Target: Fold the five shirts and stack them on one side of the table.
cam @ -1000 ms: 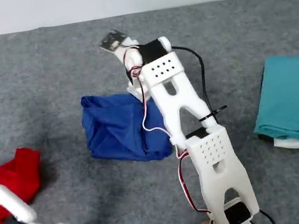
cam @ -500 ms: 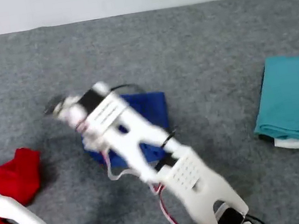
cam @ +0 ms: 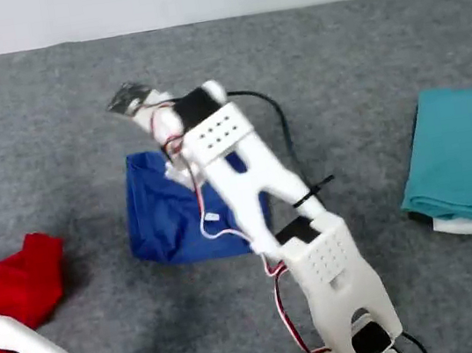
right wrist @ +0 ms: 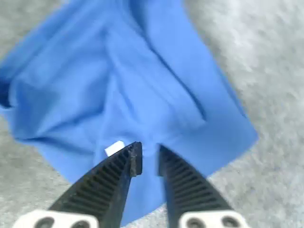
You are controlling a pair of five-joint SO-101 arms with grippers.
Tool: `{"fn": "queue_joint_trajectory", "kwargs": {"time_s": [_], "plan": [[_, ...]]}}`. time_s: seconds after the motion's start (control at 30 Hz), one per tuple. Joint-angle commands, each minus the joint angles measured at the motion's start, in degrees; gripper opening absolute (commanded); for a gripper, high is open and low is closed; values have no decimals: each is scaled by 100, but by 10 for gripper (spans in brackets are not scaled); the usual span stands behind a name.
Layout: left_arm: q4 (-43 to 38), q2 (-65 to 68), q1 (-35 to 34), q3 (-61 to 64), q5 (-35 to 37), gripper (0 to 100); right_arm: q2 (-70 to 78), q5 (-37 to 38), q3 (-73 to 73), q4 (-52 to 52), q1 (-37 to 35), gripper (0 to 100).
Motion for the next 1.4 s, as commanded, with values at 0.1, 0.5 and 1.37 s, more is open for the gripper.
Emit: {"fn": "queue_joint_trajectory", "kwargs": {"time_s": [0.1, 0.5, 1.37], "plan": [[-26, -255, -26, 154, 18, 7, 198, -413, -53, 75, 101, 155], [-26, -264, -35, 321, 9, 7, 637, -457, -141, -4, -31, 154], [-26, -264, -35, 321, 26, 7, 989, -431, -949, -1068, -1895, 154]]}}
